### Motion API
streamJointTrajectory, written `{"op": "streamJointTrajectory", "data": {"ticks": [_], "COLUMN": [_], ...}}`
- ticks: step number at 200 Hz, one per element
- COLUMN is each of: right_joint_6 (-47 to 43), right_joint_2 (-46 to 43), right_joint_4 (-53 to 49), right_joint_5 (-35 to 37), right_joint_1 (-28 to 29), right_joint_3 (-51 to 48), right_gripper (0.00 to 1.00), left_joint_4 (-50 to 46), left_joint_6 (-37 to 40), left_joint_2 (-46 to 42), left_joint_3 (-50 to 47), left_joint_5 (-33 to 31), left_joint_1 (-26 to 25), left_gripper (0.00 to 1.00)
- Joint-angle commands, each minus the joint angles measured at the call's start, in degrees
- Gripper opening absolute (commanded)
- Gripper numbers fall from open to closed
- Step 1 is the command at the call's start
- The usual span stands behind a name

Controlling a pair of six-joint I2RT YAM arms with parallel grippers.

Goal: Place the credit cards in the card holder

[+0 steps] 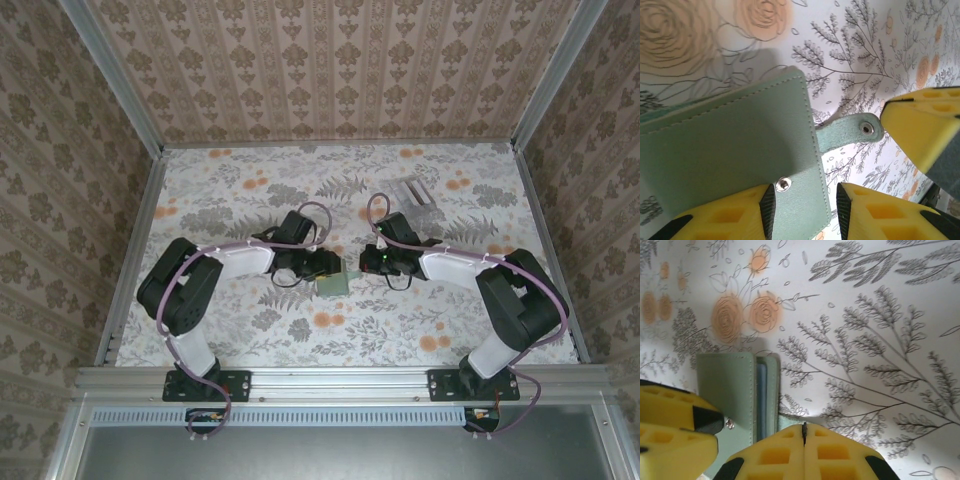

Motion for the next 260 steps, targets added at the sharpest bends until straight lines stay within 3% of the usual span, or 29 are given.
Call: {"op": "streamJointTrajectory", "data": {"ticks": [1,33,54,92,134,190,232,260], "right_joint_6": [2.4,4.0,1.6,-3.7,-6.6,-6.7,-5.8,-6.3], "right_joint_2": [0.0,0.1,0.4,1.1,3.2,4.1,2.3,3.3], "right_joint_4": [3.9,8.5,3.4,-5.6,-9.5,-10.3,-8.8,-11.4], "right_joint_5": [-5.5,-9.1,-7.0,-2.6,-0.4,-0.3,-1.5,1.0], "right_joint_1": [-0.1,0.0,0.1,0.9,2.7,4.1,4.6,4.8], "right_joint_3": [-1.2,-2.4,-0.7,3.0,6.7,8.8,8.4,9.7], "right_gripper": [0.00,0.00,0.00,0.30,0.45,0.46,0.53,0.51], "left_joint_4": [0.1,-0.2,-0.2,3.2,3.6,3.4,3.4,3.4], "left_joint_6": [-1.4,-2.1,-2.2,-3.4,-3.1,-3.6,-3.7,-3.9], "left_joint_2": [-3.5,-6.0,-6.3,-4.1,-0.9,0.3,0.9,0.7], "left_joint_3": [-2.0,-3.7,-4.5,-5.7,-4.9,-5.1,-4.9,-4.7], "left_joint_5": [-0.5,-1.5,-2.3,-2.4,-2.8,-4.0,-3.6,-3.7], "left_joint_1": [1.5,2.3,2.3,1.6,1.5,1.3,1.3,1.3], "left_gripper": [0.40,0.39,0.39,0.38,0.36,0.35,0.35,0.35]}}
